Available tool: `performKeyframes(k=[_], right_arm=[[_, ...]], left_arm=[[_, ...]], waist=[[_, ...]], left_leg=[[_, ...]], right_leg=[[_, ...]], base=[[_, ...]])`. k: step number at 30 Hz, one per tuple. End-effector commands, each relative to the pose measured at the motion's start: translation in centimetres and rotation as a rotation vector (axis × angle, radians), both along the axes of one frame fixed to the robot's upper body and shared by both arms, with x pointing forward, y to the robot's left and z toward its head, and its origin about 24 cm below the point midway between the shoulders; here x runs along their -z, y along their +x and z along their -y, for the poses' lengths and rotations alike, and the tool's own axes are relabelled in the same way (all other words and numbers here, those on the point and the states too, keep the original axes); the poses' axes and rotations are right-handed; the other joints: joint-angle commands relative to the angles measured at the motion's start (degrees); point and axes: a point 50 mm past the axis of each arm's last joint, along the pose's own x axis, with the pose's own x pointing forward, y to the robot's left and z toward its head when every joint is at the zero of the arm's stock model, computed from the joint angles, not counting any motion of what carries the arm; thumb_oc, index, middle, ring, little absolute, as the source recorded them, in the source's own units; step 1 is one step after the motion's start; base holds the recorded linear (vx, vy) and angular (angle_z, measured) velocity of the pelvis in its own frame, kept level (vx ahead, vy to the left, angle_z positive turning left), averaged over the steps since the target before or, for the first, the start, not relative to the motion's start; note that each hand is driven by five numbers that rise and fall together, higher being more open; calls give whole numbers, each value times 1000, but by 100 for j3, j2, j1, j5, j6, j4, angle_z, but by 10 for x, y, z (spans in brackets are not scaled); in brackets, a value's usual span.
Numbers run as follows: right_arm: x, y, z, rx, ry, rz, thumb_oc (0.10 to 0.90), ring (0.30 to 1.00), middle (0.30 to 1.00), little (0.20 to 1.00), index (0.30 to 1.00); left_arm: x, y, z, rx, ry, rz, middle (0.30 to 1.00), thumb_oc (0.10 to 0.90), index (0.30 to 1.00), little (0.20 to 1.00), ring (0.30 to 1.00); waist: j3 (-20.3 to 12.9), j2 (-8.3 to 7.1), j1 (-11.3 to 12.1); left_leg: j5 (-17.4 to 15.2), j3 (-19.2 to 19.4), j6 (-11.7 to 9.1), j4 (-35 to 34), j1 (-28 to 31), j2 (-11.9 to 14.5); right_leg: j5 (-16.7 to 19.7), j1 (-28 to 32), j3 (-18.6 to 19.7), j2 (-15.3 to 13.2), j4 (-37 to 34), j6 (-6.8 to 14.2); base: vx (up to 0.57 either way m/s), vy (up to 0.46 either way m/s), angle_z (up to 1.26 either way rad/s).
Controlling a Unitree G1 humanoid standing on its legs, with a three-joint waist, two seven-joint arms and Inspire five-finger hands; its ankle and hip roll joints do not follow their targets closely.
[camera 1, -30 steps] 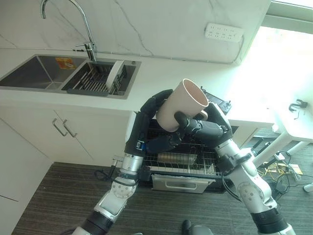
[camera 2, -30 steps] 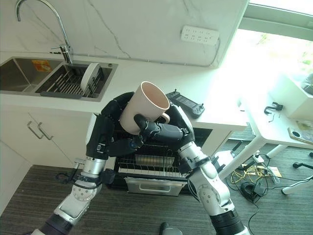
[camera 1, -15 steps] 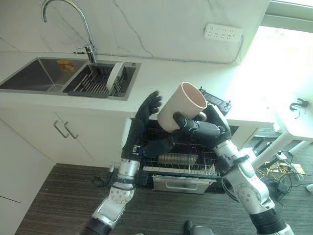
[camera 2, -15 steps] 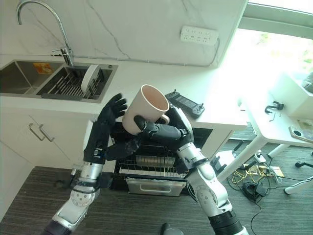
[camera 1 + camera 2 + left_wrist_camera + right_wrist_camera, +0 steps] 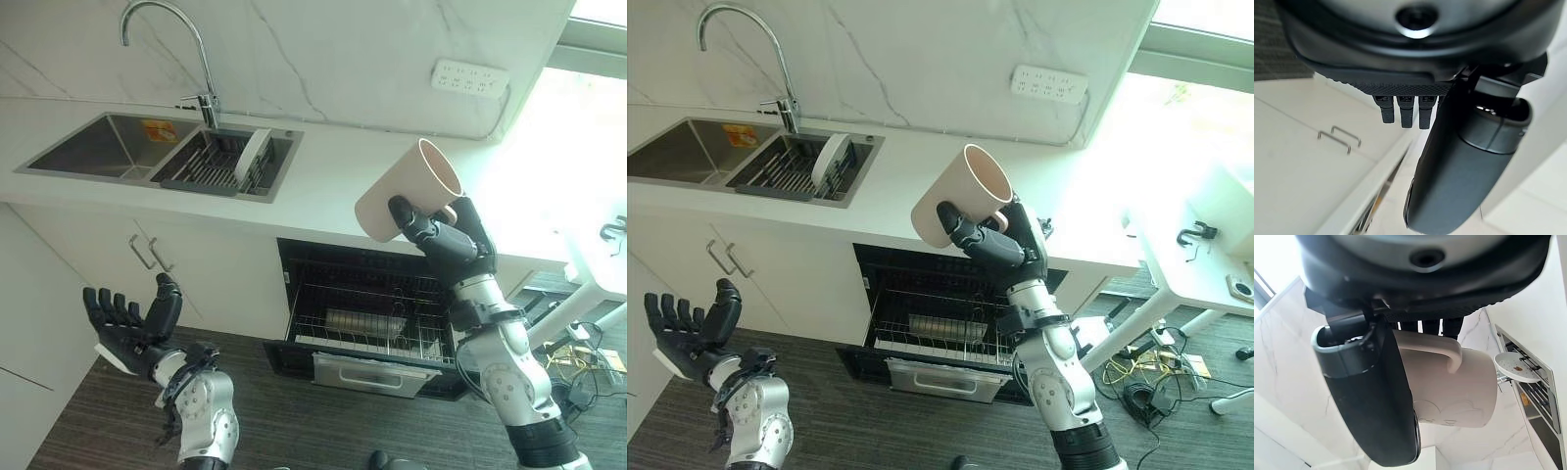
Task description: Place the dishes in the dishwasher.
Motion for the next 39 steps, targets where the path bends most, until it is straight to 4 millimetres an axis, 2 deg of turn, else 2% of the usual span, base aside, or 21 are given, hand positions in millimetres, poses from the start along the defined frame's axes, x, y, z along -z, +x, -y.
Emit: performKeyframes(k=[1,3,4,5,6,11,13,15,18,20,22,28,30,39], right_arm=[[-51,-8,8,21,37,278,400,300,300,300,300],[-43,-11,13,18,-2,258,400,300,300,300,300],[-41,-12,14,17,-8,253,400,300,300,300,300],[-34,-15,19,16,-24,232,400,300,300,300,300],[-29,-17,23,17,-32,217,400,300,300,300,300],[-19,-20,33,33,-49,191,400,300,300,300,300],[-19,-20,34,41,-54,190,400,300,300,300,300],[-21,-21,38,46,-61,196,400,300,300,300,300],[-26,-20,42,46,-72,201,400,300,300,300,300],[-27,-19,42,41,-81,204,400,300,300,300,300],[-26,-18,40,41,-86,204,400,300,300,300,300],[-31,-17,39,34,-100,206,400,300,300,300,300],[-32,-16,38,32,-100,209,400,300,300,300,300],[-32,-13,30,-6,-110,208,400,300,300,300,300]], left_arm=[[-74,23,9,234,435,268,900,800,900,900,900],[-94,23,20,355,664,313,900,800,900,900,900],[-96,22,22,379,714,311,900,800,900,900,900],[-103,26,32,556,864,289,900,800,900,900,900],[-108,27,40,643,989,274,900,800,900,900,900],[-111,31,46,869,1141,179,900,800,900,900,900],[-105,35,51,997,1182,82,900,800,900,900,900],[-91,38,52,1139,1246,-97,900,800,900,900,900],[-86,40,47,1244,1244,-217,900,800,900,900,900],[-78,42,44,1360,1120,-284,900,800,900,900,900],[-71,43,44,1392,1079,-340,900,800,900,900,900],[-58,46,42,1437,1038,-487,900,800,900,900,900],[-52,48,47,1490,966,-506,900,800,900,900,900],[-28,66,61,1487,899,-588,900,800,900,900,900]], waist=[[-216,38,-51],[-179,73,-87],[-176,78,-89],[-154,108,-137],[-134,142,-199],[-86,215,-328],[-63,255,-368],[-33,319,-417],[-6,404,-454],[13,453,-481],[21,479,-486],[44,566,-531],[45,570,-544],[45,570,-682]], left_leg=[[-410,-91,-115,180,43,372],[-401,-59,-108,180,35,378],[-401,-51,-107,180,35,379],[-402,-23,-103,180,27,378],[-394,12,-97,180,21,387],[-387,98,-95,180,35,414],[-378,123,-97,180,39,422],[-362,154,-104,180,35,430],[-343,199,-107,180,36,444],[-328,211,-111,180,33,445],[-323,240,-107,180,36,453],[-288,268,-106,180,23,458],[-280,278,-108,180,10,464],[-268,353,-103,180,-3,479]], right_leg=[[-552,415,-102,-400,90,413],[-528,388,-73,-406,90,433],[-524,384,-66,-408,90,438],[-509,357,-35,-407,90,462],[-495,332,-9,-401,90,482],[-473,299,49,-379,90,517],[-461,282,78,-365,90,524],[-449,258,100,-354,90,539],[-441,235,109,-355,90,562],[-435,220,127,-353,90,572],[-431,215,117,-355,90,574],[-449,199,154,-327,90,563],[-458,198,150,-328,90,560],[-462,169,235,-298,90,554]], base=[[0,0,0],[0,0,0],[-38,34,-3],[-55,30,-8],[-60,25,-9],[-34,9,-11],[-41,12,-13],[-48,22,-10],[-34,30,-14],[-24,28,-6],[-14,18,-5],[-12,17,-5],[0,0,0],[0,0,0]])
